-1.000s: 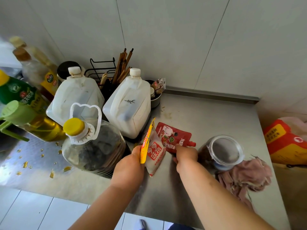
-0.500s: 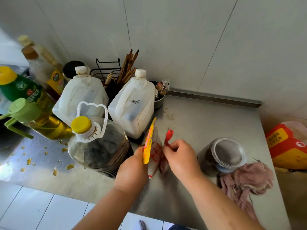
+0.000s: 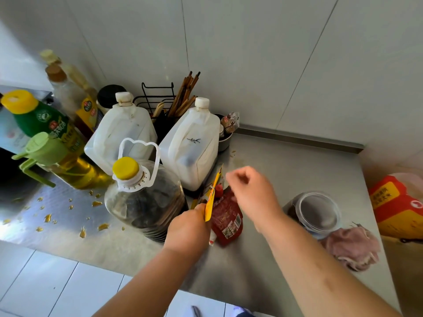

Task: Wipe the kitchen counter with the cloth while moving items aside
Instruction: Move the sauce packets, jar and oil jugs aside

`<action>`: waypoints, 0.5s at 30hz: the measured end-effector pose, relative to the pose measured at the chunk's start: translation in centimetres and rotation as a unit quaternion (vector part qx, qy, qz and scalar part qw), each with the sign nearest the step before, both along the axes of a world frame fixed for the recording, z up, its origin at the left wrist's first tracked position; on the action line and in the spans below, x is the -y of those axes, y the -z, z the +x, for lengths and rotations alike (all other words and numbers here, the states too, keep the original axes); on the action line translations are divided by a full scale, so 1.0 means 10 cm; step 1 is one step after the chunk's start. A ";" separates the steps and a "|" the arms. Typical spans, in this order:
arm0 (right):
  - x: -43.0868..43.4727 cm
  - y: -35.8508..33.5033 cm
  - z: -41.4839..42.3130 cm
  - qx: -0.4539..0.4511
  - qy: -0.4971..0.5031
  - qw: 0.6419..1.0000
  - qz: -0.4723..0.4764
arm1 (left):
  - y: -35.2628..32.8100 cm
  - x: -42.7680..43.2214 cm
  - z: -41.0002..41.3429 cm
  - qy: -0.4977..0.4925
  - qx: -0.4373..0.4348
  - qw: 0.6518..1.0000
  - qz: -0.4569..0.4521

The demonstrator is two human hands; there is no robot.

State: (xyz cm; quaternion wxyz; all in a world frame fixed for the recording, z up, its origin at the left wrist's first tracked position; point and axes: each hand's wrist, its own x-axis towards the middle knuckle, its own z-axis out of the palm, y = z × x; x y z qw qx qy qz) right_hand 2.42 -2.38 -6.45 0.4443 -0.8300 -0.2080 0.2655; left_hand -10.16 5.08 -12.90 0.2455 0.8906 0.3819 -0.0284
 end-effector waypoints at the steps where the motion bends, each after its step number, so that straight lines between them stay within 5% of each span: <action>1: -0.08 -0.12 0.07 -0.009 0.025 0.998 0.050 | 0.01 0.00 -0.01 -0.002 0.004 1.000 0.003; 7: -0.86 -0.58 0.25 -0.320 -0.015 0.927 0.195 | 0.01 0.00 -0.10 -0.003 -0.017 1.000 -0.008; 15: -1.28 -0.72 0.25 -0.378 0.024 0.912 0.159 | -0.10 0.02 -0.34 0.007 -0.040 0.999 -0.021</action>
